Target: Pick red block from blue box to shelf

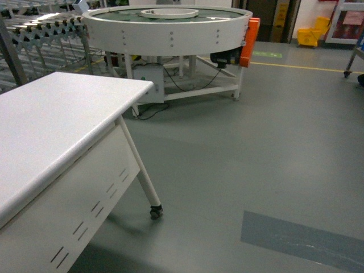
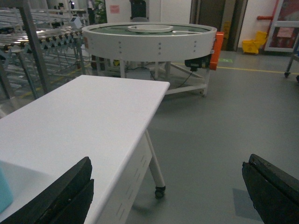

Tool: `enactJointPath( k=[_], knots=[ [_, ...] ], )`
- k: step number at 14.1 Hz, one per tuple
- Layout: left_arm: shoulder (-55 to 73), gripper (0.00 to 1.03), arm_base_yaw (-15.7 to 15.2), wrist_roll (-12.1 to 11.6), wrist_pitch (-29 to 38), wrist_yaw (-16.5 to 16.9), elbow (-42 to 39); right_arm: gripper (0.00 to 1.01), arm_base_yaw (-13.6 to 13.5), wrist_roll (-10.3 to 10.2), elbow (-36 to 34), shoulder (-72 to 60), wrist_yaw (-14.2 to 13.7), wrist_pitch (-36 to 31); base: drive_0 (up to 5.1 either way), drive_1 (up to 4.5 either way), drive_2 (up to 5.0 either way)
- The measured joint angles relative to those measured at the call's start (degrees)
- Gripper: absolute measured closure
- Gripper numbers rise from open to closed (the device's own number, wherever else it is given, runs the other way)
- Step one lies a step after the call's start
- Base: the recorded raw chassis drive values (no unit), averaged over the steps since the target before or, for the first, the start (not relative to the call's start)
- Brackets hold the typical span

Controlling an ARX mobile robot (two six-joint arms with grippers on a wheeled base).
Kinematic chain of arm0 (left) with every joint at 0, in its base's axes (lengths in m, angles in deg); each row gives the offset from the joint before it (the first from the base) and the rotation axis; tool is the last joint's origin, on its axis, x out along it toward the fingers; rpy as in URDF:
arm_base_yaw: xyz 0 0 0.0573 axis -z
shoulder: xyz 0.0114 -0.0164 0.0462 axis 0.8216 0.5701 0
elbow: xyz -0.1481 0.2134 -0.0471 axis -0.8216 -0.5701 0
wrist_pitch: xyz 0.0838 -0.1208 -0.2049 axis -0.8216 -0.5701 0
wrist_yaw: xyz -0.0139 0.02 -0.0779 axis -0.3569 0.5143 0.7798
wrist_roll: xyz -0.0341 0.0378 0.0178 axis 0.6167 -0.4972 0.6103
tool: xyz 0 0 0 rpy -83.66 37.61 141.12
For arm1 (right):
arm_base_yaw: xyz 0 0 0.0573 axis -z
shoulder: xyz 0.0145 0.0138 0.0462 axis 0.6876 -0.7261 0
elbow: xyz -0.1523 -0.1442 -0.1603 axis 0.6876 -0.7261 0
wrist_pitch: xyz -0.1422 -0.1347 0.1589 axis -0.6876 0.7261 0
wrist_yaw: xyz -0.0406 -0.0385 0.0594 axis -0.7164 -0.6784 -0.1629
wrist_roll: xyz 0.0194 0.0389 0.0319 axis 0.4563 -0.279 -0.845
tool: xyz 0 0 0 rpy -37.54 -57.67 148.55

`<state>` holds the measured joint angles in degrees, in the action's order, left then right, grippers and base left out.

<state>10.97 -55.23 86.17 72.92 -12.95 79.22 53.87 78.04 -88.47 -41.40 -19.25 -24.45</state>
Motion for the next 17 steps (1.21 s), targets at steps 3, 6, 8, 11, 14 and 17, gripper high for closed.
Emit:
enactJointPath(
  k=[3,6,8,11,14,17],
  knots=[
    [0.0,0.05,0.0,0.0,0.0,0.0,0.0,0.72,0.0,0.0,0.0,0.0,0.0,0.0,-1.7,-1.73,-1.7],
    [0.0,0.05,0.0,0.0,0.0,0.0,0.0,0.72,0.0,0.0,0.0,0.0,0.0,0.0,-1.7,-1.73,-1.7],
    [0.0,0.05,0.0,0.0,0.0,0.0,0.0,0.72,0.0,0.0,0.0,0.0,0.0,0.0,-1.7,-1.73,-1.7],
    [0.0,0.05,0.0,0.0,0.0,0.0,0.0,0.72,0.0,0.0,0.0,0.0,0.0,0.0,-1.4,-1.43,-1.4],
    [0.0,0.05,0.0,0.0,0.0,0.0,0.0,0.72,0.0,0.0,0.0,0.0,0.0,0.0,-1.4,-1.43,-1.4],
    [0.0,0.05,0.0,0.0,0.0,0.0,0.0,0.72,0.0,0.0,0.0,0.0,0.0,0.0,-1.4,-1.43,-1.4]
  ],
)
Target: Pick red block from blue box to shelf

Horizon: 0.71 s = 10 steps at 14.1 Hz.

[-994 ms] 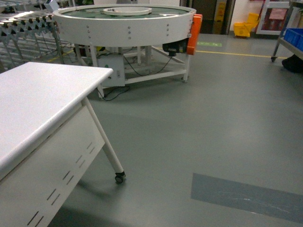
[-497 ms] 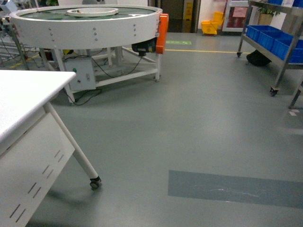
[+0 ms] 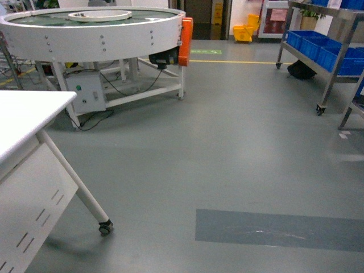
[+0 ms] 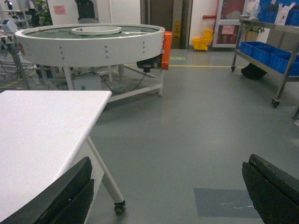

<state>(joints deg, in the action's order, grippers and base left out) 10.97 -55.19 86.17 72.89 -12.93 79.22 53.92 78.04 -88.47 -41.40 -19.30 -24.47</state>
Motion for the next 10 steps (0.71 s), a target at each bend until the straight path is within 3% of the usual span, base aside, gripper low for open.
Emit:
enactJointPath(
  k=[10],
  knots=[
    [0.0,0.05,0.0,0.0,0.3,0.0,0.0,0.72,0.0,0.0,0.0,0.0,0.0,0.0,0.0,4.05,-4.1]
  ],
)
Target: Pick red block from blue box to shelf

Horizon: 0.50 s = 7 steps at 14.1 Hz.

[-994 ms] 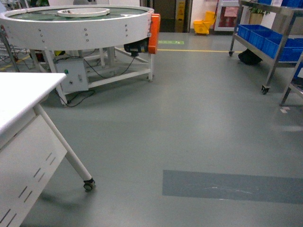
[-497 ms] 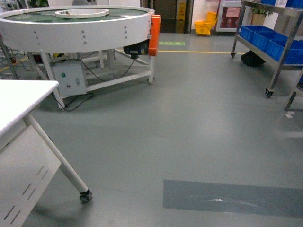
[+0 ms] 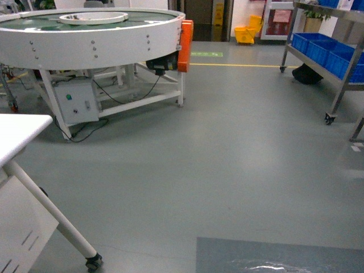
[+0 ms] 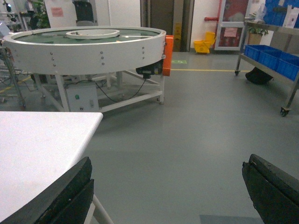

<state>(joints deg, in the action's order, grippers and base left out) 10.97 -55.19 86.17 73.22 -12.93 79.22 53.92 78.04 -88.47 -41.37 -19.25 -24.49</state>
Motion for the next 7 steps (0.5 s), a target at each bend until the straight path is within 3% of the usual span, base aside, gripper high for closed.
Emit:
enactJointPath(
  k=[7],
  knots=[
    [0.0,0.05,0.0,0.0,-0.2,0.0,0.0,0.72,0.0,0.2,0.0,0.0,-0.1,0.0,-0.1,4.04,-4.2]
  ],
)
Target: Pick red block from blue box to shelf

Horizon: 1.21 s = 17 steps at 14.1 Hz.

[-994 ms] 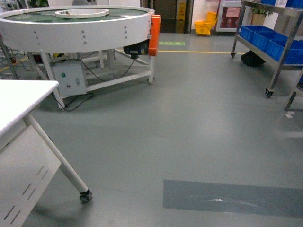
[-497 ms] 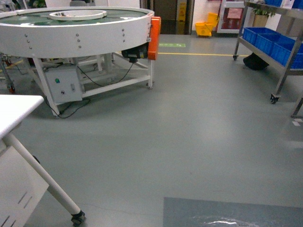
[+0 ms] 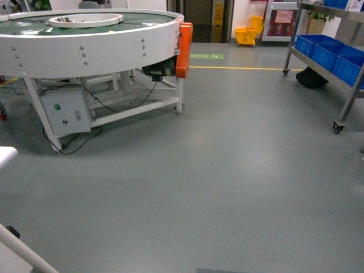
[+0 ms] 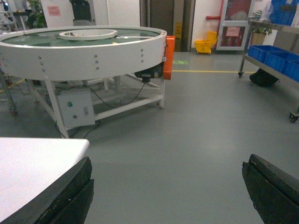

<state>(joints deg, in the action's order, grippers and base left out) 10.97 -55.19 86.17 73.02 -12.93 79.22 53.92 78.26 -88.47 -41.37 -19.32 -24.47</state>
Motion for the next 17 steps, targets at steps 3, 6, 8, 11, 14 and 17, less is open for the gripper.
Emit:
enactJointPath(
  k=[3,6,8,11,14,17],
  knots=[
    [0.0,0.05,0.0,0.0,0.1,0.0,0.0,0.72,0.0,0.0,0.0,0.0,0.0,0.0,0.0,4.1,-4.2],
    [0.0,0.05,0.0,0.0,0.1,-0.1,0.0,0.72,0.0,0.1,0.0,0.0,0.0,0.0,-0.1,4.12,-4.2],
    [0.0,0.05,0.0,0.0,0.0,0.0,0.0,0.72,0.0,0.2,0.0,-0.1,0.0,0.0,-0.1,4.13,-4.2],
    [0.0,0.05,0.0,0.0,-0.3,0.0,0.0,0.72,0.0,0.2,0.0,0.0,0.0,0.0,0.0,4.2,-4.2],
    [0.0,0.05,0.0,0.0,-0.1,0.0,0.0,0.72,0.0,0.2,0.0,0.0,0.0,0.0,0.0,4.22,-4.2],
    [0.0,0.05,0.0,0.0,-0.1,0.0,0.0,0.72,0.0,0.2,0.0,0.0,0.0,0.0,-0.1,4.06,-4.3]
  ],
)
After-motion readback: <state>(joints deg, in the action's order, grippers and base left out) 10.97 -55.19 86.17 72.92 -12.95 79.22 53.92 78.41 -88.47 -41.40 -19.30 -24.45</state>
